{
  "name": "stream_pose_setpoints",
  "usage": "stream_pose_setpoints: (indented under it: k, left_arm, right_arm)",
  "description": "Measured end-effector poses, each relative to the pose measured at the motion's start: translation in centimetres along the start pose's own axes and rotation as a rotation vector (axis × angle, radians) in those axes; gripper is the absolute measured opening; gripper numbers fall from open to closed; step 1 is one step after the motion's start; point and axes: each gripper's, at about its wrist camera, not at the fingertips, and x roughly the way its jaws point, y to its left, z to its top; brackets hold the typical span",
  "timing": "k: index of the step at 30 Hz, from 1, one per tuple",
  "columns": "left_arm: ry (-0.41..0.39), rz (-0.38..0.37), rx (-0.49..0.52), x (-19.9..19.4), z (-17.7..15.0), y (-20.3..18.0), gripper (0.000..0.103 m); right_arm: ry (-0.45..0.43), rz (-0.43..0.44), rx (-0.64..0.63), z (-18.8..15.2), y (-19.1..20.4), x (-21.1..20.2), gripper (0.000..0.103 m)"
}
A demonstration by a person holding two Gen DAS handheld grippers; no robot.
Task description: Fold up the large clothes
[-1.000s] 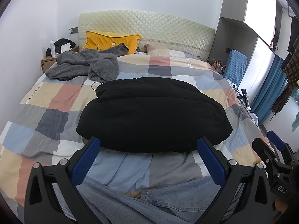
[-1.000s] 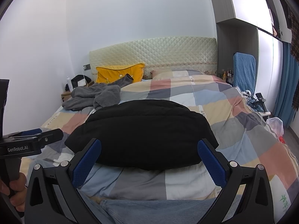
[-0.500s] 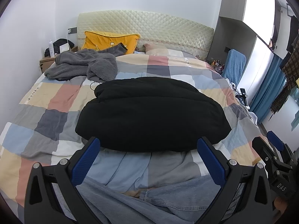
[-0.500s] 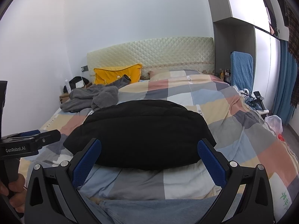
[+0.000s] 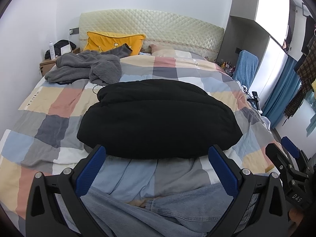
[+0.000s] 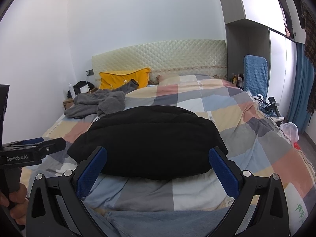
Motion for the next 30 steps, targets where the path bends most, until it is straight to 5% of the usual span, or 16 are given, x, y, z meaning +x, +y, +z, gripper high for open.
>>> stream_pose_setpoints:
  k: [30]
  left_arm:
    - [0.006, 0.002, -0.008, 0.10, 0.15, -0.16, 0.103]
  right_arm:
    - [0.010, 0.010, -0.008, -0.28, 0.13, 0.30, 0.103]
